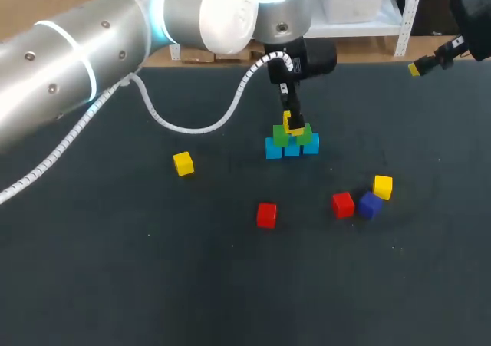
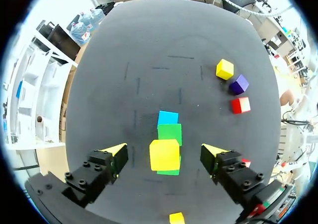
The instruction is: Place the blue cubes, place green cubes on the blue cubes, place the yellow cubes on the green cubes, then place the red cubes on the yellow cubes, and place purple cube on the red cubes.
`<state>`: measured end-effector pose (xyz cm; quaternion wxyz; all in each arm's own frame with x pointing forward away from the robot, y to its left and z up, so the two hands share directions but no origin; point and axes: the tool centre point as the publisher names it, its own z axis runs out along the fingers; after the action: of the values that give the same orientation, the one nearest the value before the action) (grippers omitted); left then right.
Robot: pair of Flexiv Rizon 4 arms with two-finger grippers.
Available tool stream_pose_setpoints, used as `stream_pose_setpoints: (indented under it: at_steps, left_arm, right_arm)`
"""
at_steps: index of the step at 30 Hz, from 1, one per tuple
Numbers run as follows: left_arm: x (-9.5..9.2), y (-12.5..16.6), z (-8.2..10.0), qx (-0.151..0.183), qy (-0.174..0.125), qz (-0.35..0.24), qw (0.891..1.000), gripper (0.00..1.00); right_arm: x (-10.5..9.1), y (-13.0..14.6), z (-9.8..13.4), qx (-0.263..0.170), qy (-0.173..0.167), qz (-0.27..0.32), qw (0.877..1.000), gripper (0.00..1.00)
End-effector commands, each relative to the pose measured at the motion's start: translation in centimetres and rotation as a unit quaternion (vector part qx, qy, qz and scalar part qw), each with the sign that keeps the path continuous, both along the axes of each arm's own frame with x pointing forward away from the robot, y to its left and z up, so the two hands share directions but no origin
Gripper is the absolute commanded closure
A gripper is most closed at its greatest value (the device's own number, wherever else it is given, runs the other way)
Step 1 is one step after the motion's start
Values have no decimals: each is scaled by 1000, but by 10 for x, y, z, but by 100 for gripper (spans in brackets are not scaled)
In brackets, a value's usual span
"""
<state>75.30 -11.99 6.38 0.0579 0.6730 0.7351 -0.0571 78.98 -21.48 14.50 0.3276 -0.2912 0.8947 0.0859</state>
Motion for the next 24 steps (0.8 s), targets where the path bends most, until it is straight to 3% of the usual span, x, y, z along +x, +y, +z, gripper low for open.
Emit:
stream_pose_setpoints:
  at_steps: [1,8,12,24]
  left_arm:
    - [0,9,11,-11,-4,10,1000,0]
    - [-6,36,31,-33,-14,36,999,0]
    - [-7,42,32,-34,-15,38,999,0]
    - [-2,5,21,8,-10,-27,1000,0]
  right_arm:
    - [-1,0,0,-1,0,-1,1000,0]
    - [-1,0,0,-1,0,-1,1000,0]
    - [-1,0,0,-1,0,-1,1000,0]
    - [-1,0,0,-1,0,-1,1000,0]
